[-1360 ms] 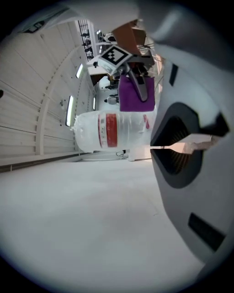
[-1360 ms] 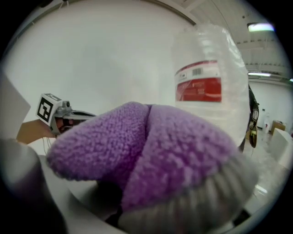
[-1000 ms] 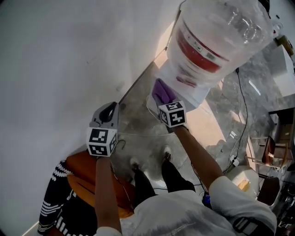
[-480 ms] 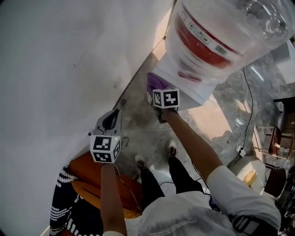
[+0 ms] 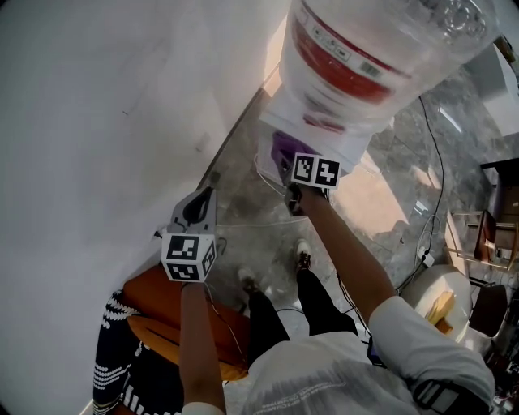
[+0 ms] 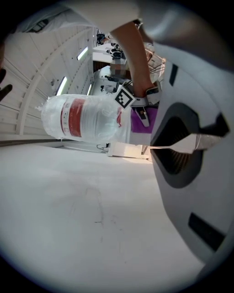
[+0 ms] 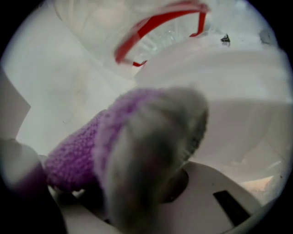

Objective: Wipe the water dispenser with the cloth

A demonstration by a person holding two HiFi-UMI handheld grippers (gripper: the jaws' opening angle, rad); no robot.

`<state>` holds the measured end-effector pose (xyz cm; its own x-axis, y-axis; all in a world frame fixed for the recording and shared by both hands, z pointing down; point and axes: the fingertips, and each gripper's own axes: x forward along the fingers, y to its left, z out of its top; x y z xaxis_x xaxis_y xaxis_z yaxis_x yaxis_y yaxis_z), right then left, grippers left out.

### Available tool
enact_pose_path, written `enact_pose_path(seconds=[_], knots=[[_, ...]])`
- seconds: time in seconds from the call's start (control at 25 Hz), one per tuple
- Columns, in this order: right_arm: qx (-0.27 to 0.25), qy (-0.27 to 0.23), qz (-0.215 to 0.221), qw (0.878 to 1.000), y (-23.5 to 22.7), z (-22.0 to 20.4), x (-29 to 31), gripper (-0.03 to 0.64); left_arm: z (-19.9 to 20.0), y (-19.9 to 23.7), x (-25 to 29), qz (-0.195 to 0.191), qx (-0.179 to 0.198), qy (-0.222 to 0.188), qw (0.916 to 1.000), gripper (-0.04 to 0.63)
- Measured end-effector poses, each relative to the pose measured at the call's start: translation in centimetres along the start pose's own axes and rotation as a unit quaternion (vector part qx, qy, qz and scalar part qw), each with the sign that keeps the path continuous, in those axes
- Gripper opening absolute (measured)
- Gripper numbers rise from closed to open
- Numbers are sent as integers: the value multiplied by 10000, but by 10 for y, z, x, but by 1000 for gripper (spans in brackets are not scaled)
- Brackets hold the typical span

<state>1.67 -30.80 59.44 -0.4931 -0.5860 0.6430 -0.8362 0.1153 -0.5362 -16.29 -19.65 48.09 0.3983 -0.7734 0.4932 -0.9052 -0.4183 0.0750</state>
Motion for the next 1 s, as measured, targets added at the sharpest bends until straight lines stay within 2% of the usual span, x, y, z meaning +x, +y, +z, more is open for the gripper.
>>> enact_pose_path(seconds=[0.68,1.0], knots=[[176,-398,-1055,9935,-121,-32,-132,67,16,-80,14,-671,284,-134,9973,25],[130,-476,-1328,9899,-143,-59,-154,67,4,-80,16,-622,232,-136,9977,25]])
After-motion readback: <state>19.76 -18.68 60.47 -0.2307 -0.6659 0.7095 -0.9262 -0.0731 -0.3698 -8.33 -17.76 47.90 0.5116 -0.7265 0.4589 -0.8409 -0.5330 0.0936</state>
